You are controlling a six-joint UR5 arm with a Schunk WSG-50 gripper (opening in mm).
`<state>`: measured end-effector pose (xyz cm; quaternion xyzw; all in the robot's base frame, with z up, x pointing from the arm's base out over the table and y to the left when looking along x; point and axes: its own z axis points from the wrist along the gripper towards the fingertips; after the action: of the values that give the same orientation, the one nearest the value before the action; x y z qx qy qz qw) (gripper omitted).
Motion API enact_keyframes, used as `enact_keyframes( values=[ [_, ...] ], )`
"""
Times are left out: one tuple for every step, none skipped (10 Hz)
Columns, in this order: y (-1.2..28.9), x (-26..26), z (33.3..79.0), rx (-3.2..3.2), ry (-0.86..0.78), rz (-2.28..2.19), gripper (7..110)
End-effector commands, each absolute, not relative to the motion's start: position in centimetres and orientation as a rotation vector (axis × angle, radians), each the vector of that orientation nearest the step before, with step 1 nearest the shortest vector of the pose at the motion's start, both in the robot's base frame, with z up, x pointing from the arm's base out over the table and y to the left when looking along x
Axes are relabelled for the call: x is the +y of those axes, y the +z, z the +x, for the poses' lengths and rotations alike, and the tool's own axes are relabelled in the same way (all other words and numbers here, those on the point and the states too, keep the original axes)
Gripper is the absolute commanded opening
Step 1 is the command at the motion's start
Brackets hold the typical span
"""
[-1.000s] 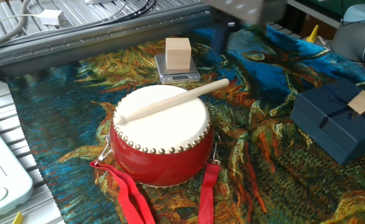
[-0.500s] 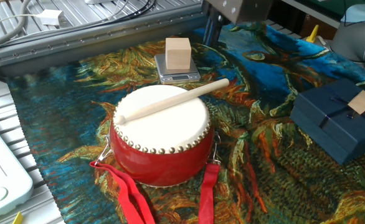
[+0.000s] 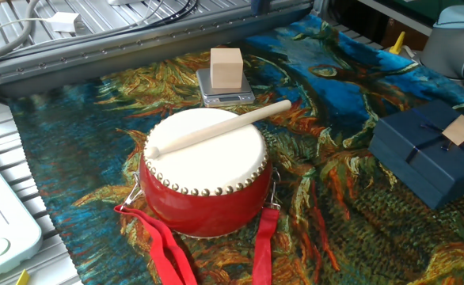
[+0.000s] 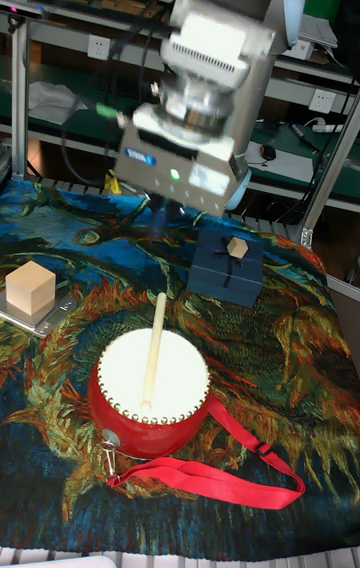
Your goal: Play the drum
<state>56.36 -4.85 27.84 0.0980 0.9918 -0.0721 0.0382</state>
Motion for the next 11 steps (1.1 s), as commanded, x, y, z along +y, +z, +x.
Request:
enact_keyframes(
  values=[
    [30.7,-6.8,56.3,3.108,-0.326,0.119,7],
    [30.3,-5.6,56.3,3.141,-0.223,0.012,7],
    [30.6,-6.6,56.3,3.158,-0.264,-0.092,7],
    [30.4,-5.5,57.0,3.14,-0.194,-0.027,7],
    [30.5,-3.9,58.1,3.093,-0.086,0.025,7],
    [30.4,-3.5,58.3,3.087,-0.062,0.015,7],
    [30.3,-2.9,58.1,3.095,-0.031,0.05,7],
    [30.3,-2.7,57.9,3.101,-0.012,0.041,7],
    [30.2,-2.7,57.6,3.109,-0.008,0.027,22],
    [30.2,-3.1,57.6,3.11,-0.034,-0.002,22],
    [30.2,-3.9,57.9,3.103,-0.081,-0.079,22]
  ],
)
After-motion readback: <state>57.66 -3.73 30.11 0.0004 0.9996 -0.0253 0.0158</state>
